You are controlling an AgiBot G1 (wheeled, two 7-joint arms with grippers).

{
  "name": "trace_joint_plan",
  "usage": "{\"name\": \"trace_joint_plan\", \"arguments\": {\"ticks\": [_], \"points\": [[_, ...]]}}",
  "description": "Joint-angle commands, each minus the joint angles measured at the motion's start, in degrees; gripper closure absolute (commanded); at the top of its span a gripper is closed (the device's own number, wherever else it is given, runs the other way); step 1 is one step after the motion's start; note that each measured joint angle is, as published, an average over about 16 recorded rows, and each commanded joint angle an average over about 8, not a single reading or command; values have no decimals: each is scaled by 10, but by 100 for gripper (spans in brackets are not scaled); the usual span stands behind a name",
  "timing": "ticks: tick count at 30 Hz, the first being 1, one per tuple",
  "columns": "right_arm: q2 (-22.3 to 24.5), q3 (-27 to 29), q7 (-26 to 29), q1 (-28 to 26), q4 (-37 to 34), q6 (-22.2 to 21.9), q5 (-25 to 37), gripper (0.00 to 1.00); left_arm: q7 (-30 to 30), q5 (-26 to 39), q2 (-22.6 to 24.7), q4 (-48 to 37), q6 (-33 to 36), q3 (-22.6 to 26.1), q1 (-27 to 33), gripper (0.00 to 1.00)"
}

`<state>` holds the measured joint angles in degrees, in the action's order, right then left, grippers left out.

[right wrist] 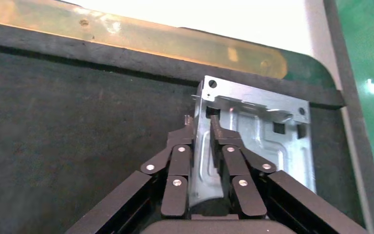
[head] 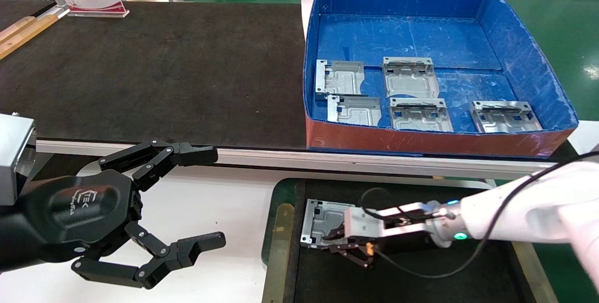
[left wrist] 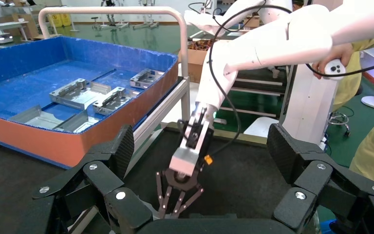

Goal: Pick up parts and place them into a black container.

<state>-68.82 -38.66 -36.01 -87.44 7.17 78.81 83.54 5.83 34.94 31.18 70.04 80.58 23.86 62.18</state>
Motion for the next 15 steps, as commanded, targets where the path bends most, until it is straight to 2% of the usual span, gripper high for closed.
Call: {"name": "trace_joint_plan", "arguments": {"ticks": [1, 9, 15], "points": [[5, 0, -7, -8, -5, 10, -1, 0, 0, 0, 0, 0, 0, 0, 0, 0], [47, 12, -44, -25, 19, 112, -30, 0, 0, 0, 0, 0, 0, 0, 0, 0], [85, 7, -22, -11, 102, 135, -98, 0, 0, 0, 0, 0, 0, 0, 0, 0]]}}
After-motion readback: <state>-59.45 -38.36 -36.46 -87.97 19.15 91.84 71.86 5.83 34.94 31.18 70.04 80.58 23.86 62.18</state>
